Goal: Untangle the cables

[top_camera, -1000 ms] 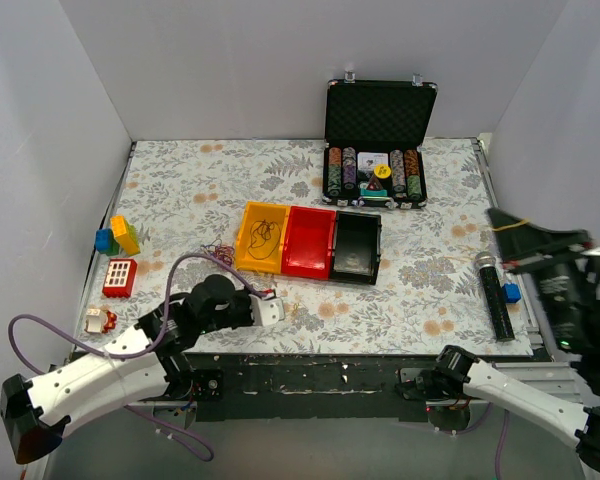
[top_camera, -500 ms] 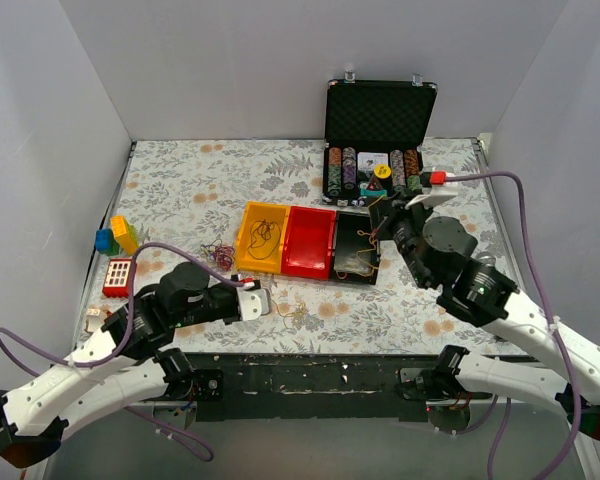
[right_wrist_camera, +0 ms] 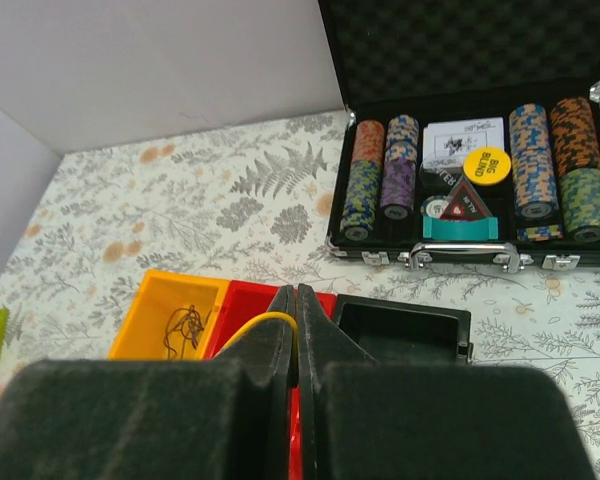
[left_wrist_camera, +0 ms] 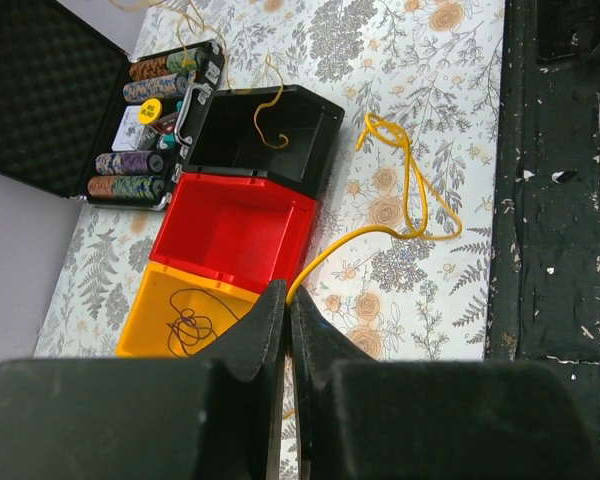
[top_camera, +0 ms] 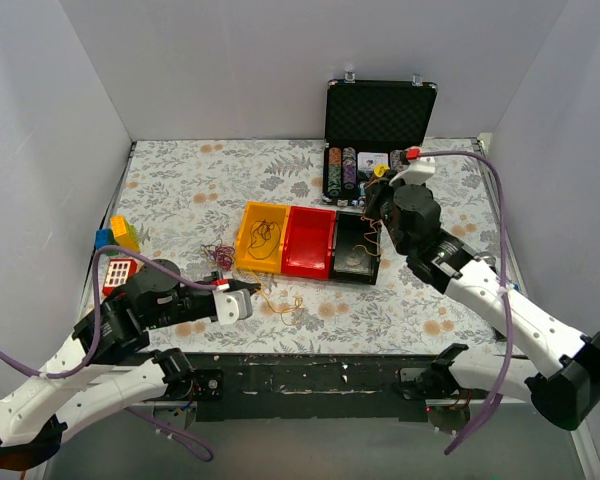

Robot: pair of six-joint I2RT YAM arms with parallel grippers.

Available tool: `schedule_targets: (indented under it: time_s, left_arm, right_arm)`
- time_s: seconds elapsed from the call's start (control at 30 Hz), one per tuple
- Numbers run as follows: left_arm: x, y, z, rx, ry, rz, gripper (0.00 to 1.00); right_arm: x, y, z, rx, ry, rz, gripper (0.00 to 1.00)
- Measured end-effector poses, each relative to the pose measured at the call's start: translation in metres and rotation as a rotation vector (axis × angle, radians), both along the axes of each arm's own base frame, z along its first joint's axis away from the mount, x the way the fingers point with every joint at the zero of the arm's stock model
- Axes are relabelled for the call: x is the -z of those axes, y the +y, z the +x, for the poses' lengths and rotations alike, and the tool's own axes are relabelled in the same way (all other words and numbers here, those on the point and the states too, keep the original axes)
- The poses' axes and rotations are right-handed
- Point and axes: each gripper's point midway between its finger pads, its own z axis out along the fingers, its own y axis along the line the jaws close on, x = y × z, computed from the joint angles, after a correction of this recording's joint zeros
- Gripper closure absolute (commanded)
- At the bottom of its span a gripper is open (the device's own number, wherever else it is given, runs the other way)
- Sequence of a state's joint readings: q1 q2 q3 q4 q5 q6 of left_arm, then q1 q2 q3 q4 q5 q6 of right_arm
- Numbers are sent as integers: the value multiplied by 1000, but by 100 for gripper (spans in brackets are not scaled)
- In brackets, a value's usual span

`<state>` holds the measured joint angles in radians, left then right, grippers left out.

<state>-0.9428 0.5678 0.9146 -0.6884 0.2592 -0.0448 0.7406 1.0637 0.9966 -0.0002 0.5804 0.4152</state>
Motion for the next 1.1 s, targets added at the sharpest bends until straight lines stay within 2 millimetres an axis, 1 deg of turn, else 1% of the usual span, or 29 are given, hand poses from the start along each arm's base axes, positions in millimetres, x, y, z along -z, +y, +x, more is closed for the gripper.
schedule_targets:
  time_s: [0.07,0.13,0.23,0.27,0.3,0.47,0.53,0.57,0.6,0.67,0.73,0.77,0.87,0.93,1.03,1.1]
  left_arm:
    - [-3,0,-1,4,-5,-6,100]
    - [-8,-1,-1,9,-11,-13,100]
    - [-15,-3,-1,15,-18,-27,100]
    - [-18,-4,0,15,-22,-33,100]
    - [-21,-5,0,16,-25,-37,100]
    - [-23,-9,3,19,-29,-44,100]
    - [-23,-10,4,19,-29,-44,100]
    - [-23,-11,4,19,-30,-45,100]
    - [-23,-12,5,19,-29,-46,100]
    - [-25,-14,6,17,-28,-52,100]
    - [-26,-16,7,16,-27,-61,100]
    - [-25,-17,8,15,-24,-64,100]
    - [-24,-21,10,8,-13,-82,100]
    - [-25,-24,12,2,-5,-97,100]
    - [-32,-31,17,-4,-5,-133,100]
    - [-36,-36,20,-5,-7,-150,100]
  right_arm:
    - [14,5,9,-12,33,-14,99]
    - [33,11,16,-25,75,-28,99]
    - [67,19,22,-41,157,-53,99]
    - [79,21,23,-45,184,-61,93]
    - [90,22,24,-49,212,-70,83]
    - [143,26,24,-52,386,-120,43]
    - [158,26,23,-49,444,-142,22]
    - [163,25,20,-48,464,-151,18]
    - [165,22,17,-48,480,-159,16]
    - [163,19,14,-50,484,-162,15]
    - [155,14,11,-50,481,-159,14]
    - [148,12,10,-48,472,-152,14]
    - [119,8,7,-56,414,-116,13]
    - [95,4,2,-76,356,-89,12]
    - [59,-2,-8,-102,260,-49,12]
    - [47,-6,-14,-110,219,-36,12]
